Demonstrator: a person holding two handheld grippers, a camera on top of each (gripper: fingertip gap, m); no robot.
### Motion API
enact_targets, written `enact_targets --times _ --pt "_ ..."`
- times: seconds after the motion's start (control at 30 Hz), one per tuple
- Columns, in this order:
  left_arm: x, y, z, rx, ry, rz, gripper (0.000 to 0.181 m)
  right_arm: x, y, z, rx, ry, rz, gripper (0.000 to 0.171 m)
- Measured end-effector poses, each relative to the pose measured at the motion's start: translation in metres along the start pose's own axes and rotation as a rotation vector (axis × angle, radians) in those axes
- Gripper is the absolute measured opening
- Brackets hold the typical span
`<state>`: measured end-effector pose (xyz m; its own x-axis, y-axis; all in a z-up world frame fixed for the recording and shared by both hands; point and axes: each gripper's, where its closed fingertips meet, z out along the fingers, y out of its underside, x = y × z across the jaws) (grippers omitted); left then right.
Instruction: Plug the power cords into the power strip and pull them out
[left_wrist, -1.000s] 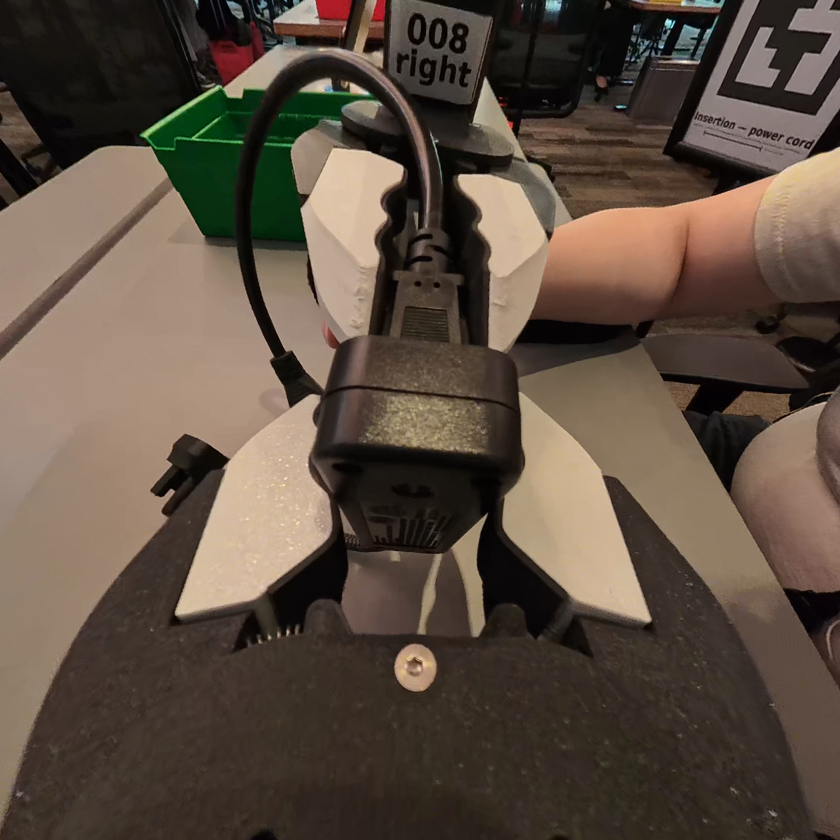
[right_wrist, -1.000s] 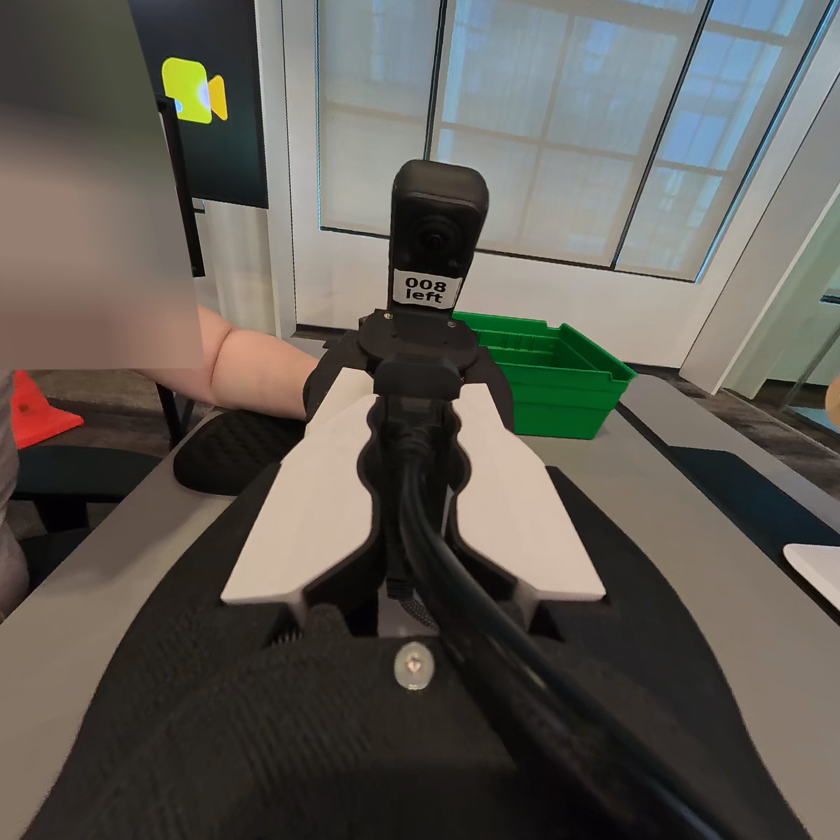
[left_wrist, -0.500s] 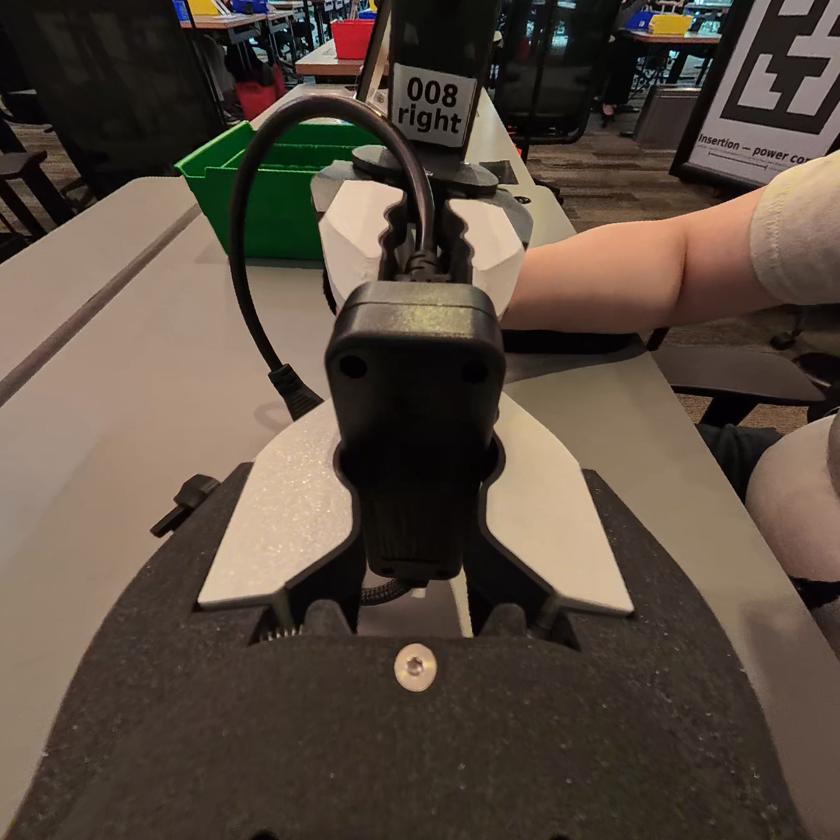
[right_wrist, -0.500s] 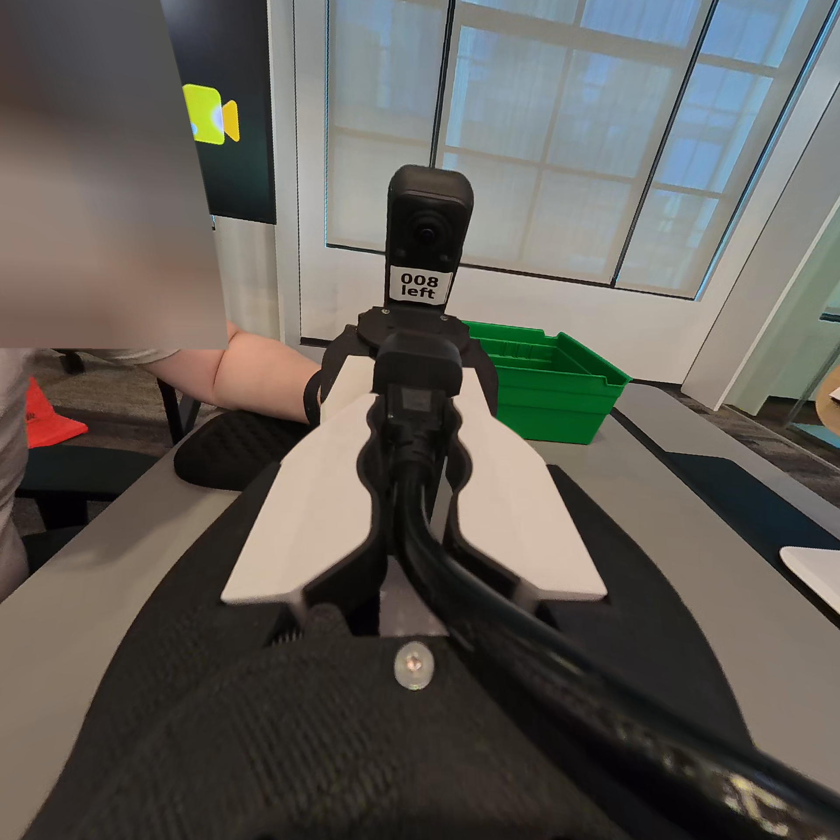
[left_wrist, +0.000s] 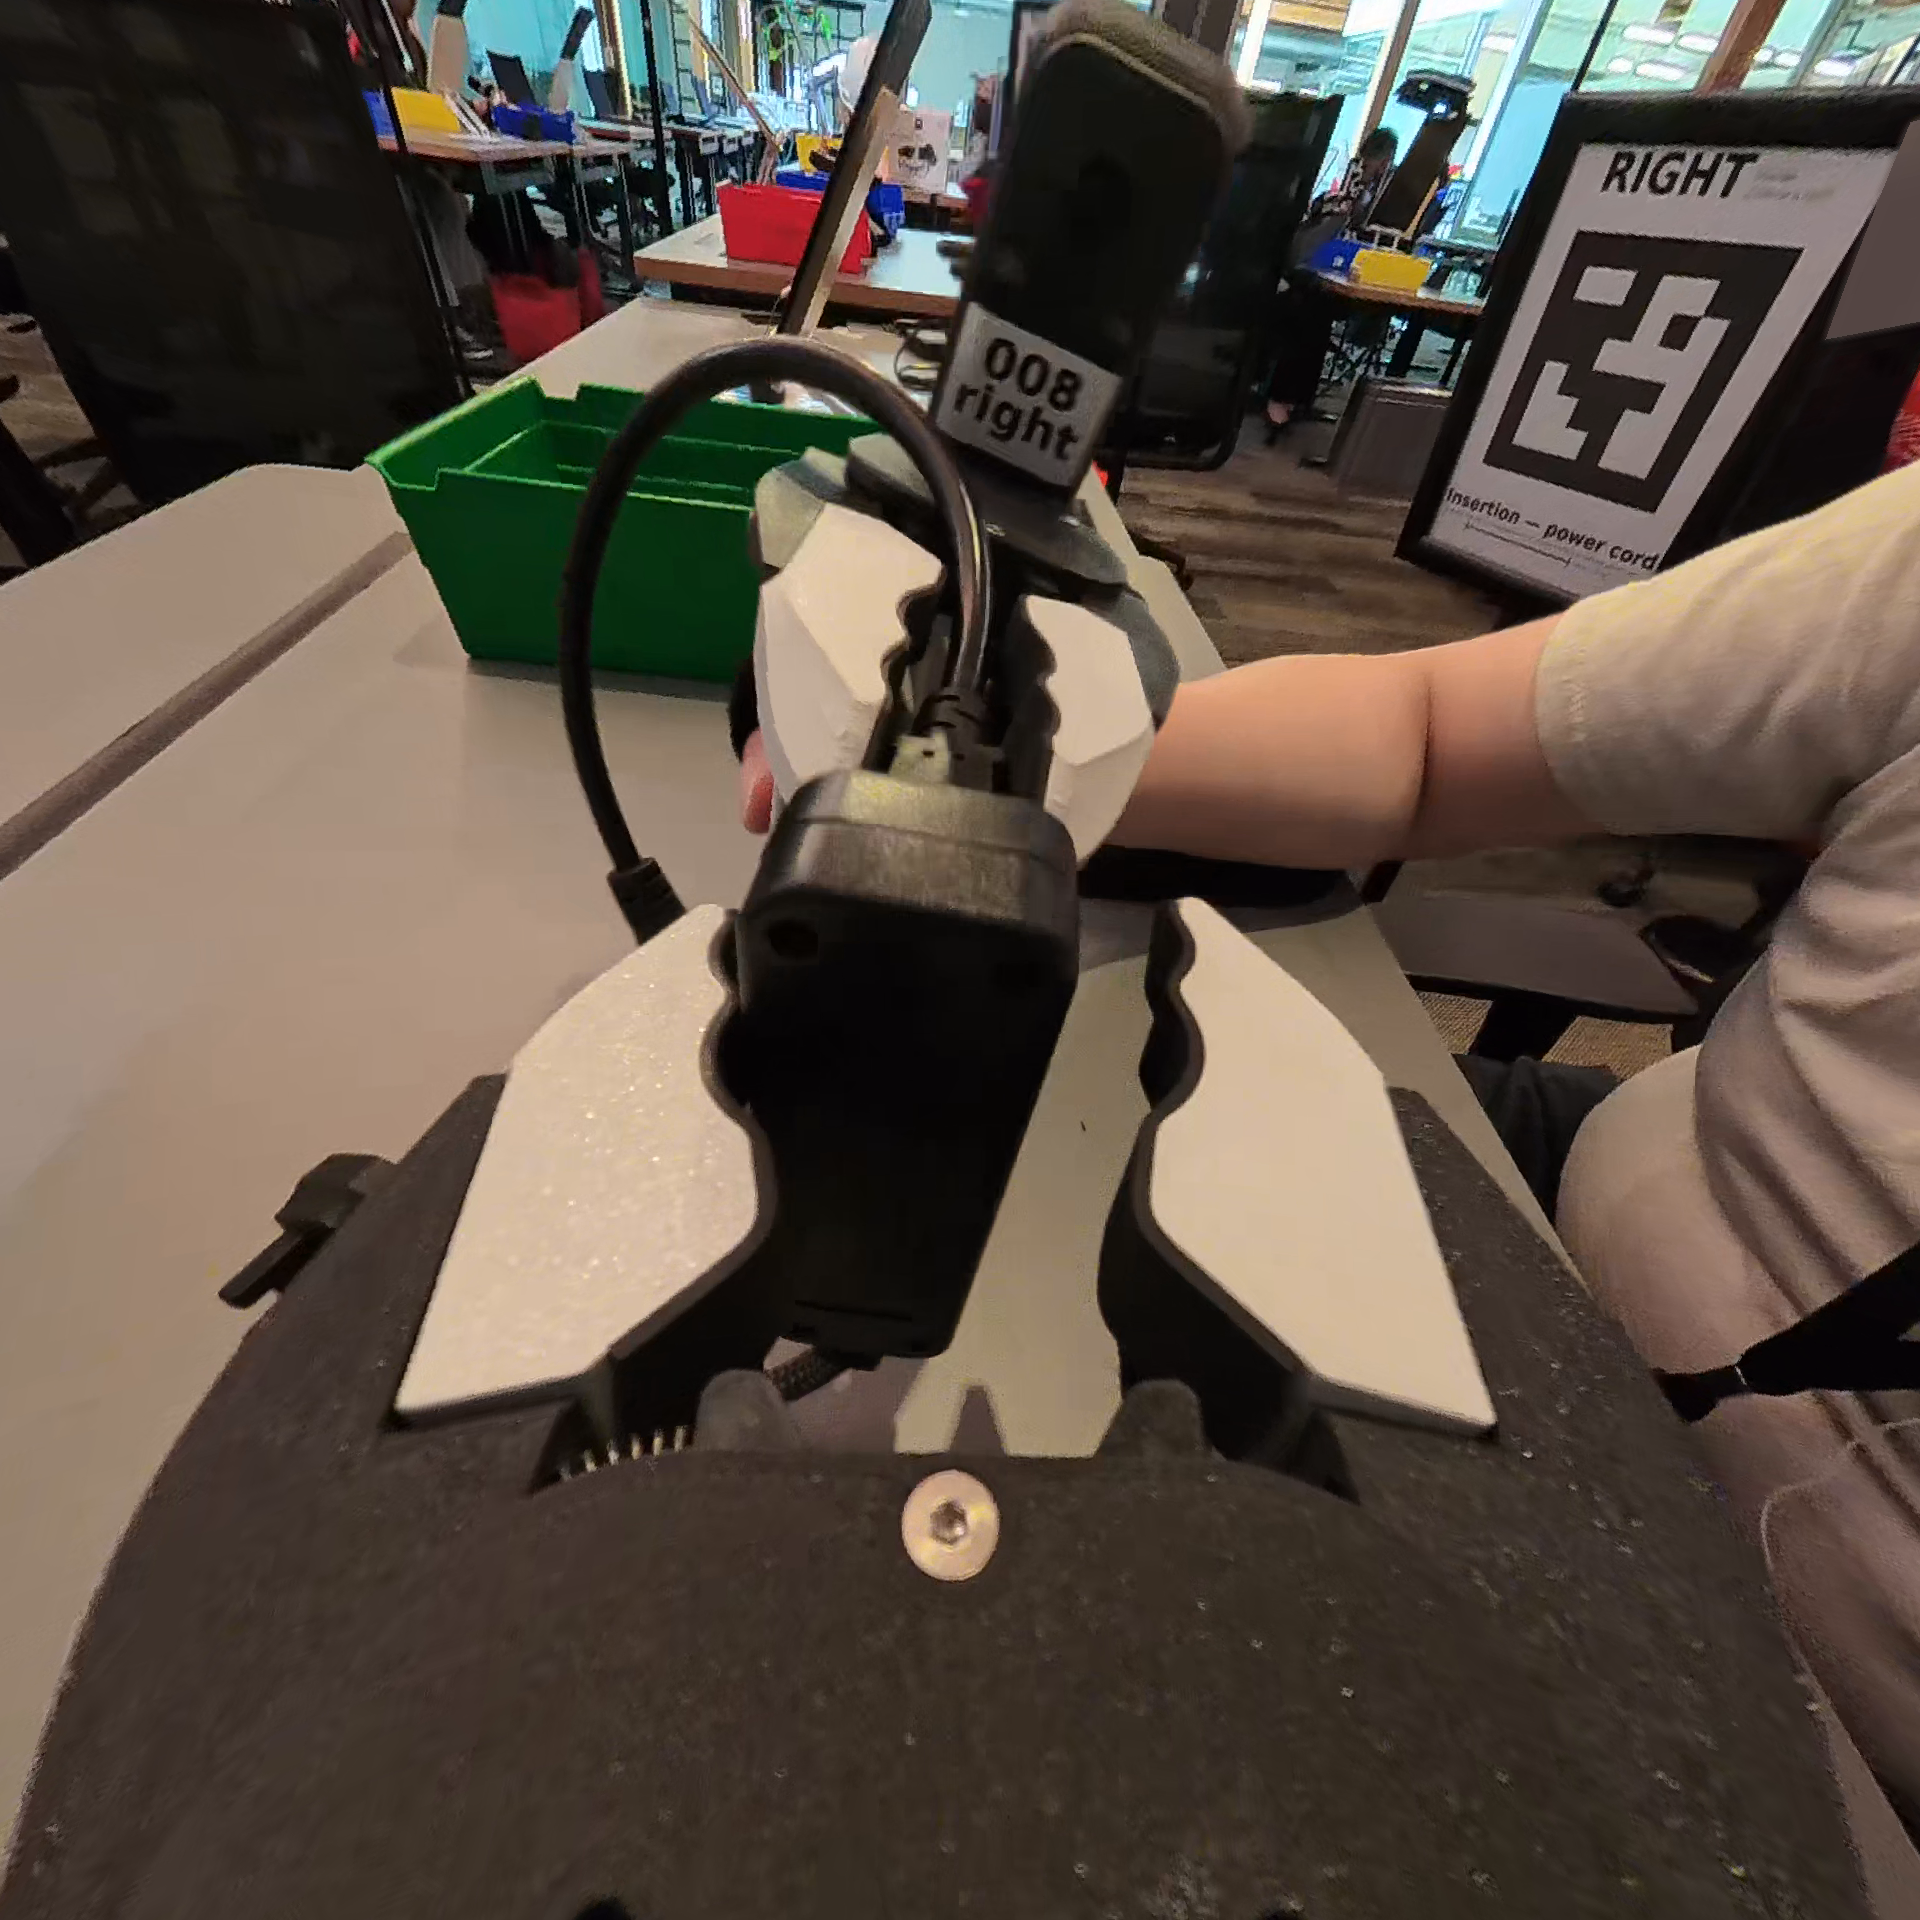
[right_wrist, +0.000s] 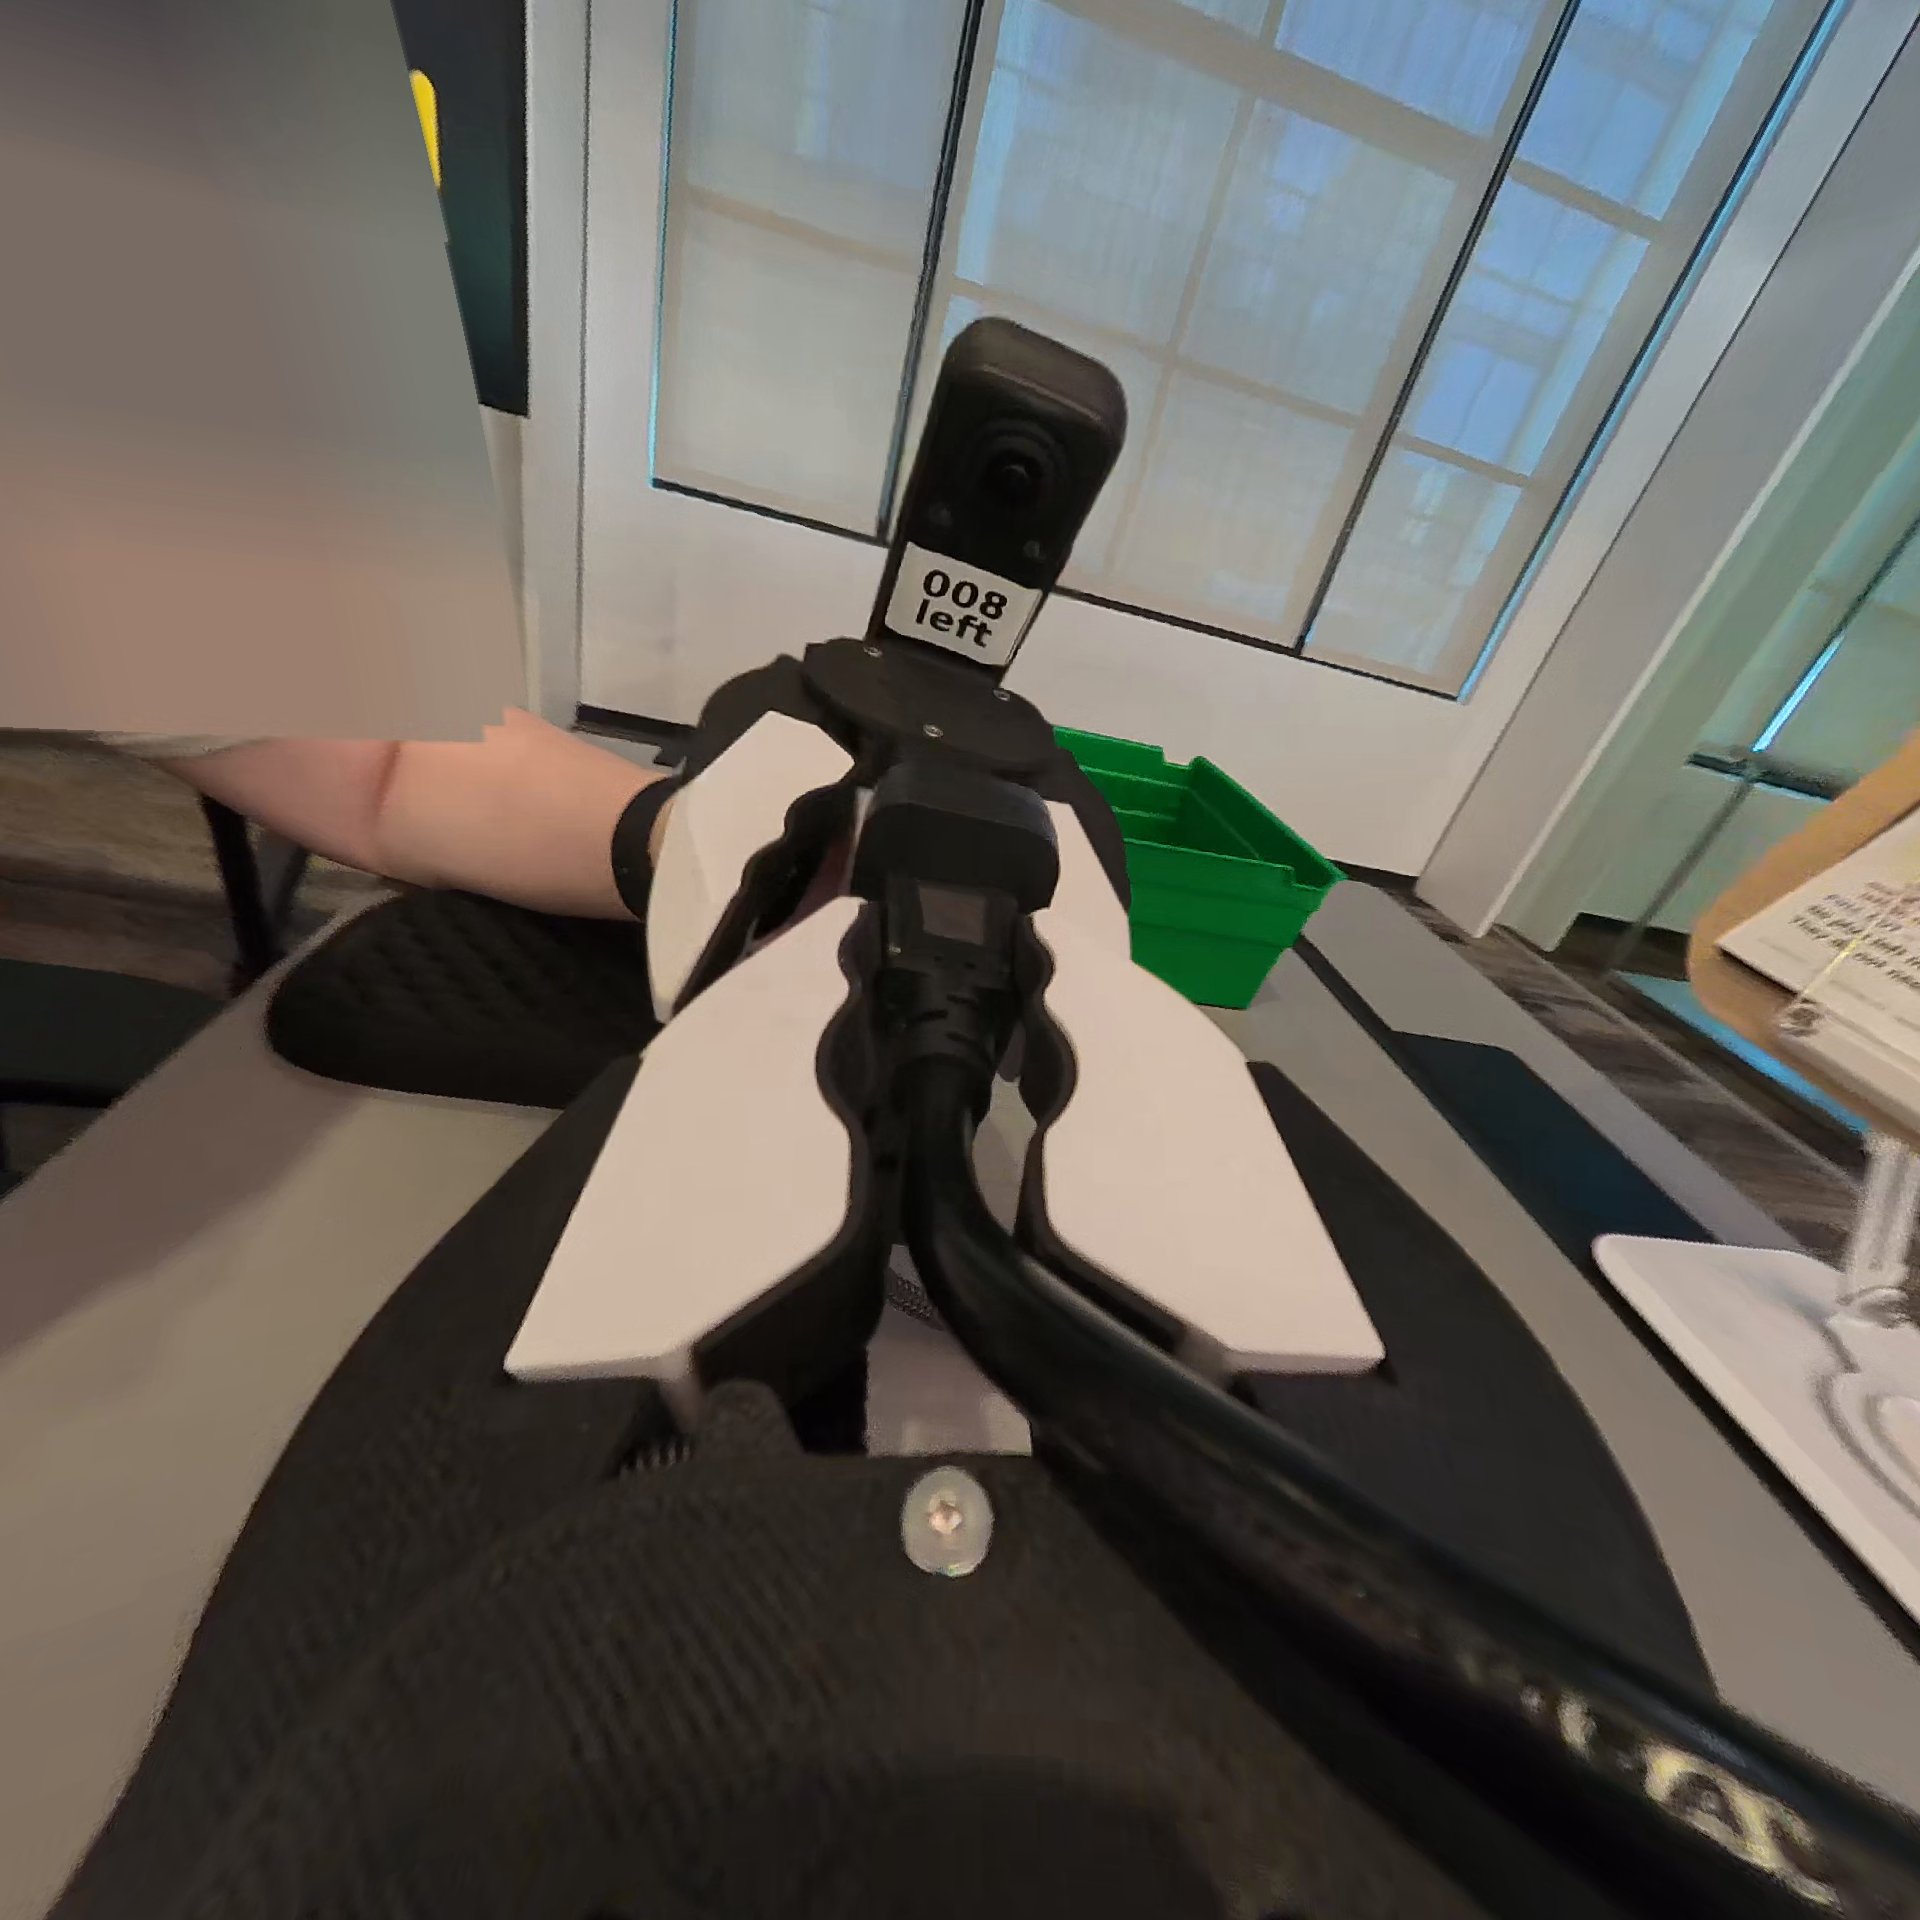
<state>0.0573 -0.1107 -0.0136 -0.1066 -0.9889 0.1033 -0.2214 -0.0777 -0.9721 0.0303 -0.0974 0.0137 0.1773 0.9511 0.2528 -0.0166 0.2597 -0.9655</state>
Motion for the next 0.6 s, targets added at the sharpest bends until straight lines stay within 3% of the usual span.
enact_targets --times 0.2,0.6 --pt "0.004 -0.008 -0.01 0.004 0.021 0.051 0.054 -0.01 0.007 0.009 -0.068 -0.004 -0.092 0.026" --pt "-0.005 0.0 -0.009 0.025 -0.006 0.078 0.053 -0.006 0.019 0.008 -0.01 -0.012 0.007 0.026"
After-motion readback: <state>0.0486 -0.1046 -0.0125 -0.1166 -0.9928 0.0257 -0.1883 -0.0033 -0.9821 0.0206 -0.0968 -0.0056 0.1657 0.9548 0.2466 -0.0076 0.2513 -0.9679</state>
